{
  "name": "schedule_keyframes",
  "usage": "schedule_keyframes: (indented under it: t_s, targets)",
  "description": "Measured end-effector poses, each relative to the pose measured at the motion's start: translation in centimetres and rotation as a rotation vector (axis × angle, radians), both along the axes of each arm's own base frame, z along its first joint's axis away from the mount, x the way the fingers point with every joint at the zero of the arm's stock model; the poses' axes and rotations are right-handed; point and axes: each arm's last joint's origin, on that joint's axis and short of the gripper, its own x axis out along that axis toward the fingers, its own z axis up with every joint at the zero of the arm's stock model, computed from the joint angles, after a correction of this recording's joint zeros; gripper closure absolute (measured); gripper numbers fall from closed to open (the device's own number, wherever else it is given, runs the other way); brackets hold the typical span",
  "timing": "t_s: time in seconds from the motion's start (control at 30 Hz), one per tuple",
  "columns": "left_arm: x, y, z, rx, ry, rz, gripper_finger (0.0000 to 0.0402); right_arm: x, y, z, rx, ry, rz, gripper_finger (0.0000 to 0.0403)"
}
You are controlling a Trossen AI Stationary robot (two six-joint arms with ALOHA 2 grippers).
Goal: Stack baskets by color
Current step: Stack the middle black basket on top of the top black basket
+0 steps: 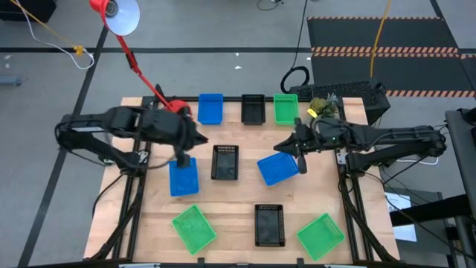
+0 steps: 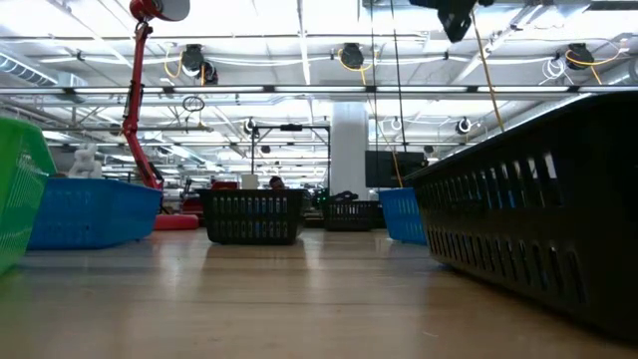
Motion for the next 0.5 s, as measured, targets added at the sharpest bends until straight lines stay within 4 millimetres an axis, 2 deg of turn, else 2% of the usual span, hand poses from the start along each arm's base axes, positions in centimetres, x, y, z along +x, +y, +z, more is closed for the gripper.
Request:
schedule_keyframes:
  t_s: [0.2,0.5]
  targets:
    - [3.2,-1.3,-3.4,-0.02,0.19,0.003,0.0299,0.1,0.0,-1.3,0.018,0.02,-0.005,0.0403]
    - [7.8,-6.3,-9.7,0.04,0.403,-0.059,0.0238,0.3,0.0,-1.9,0.037,-0.025,-0.011,0.0403]
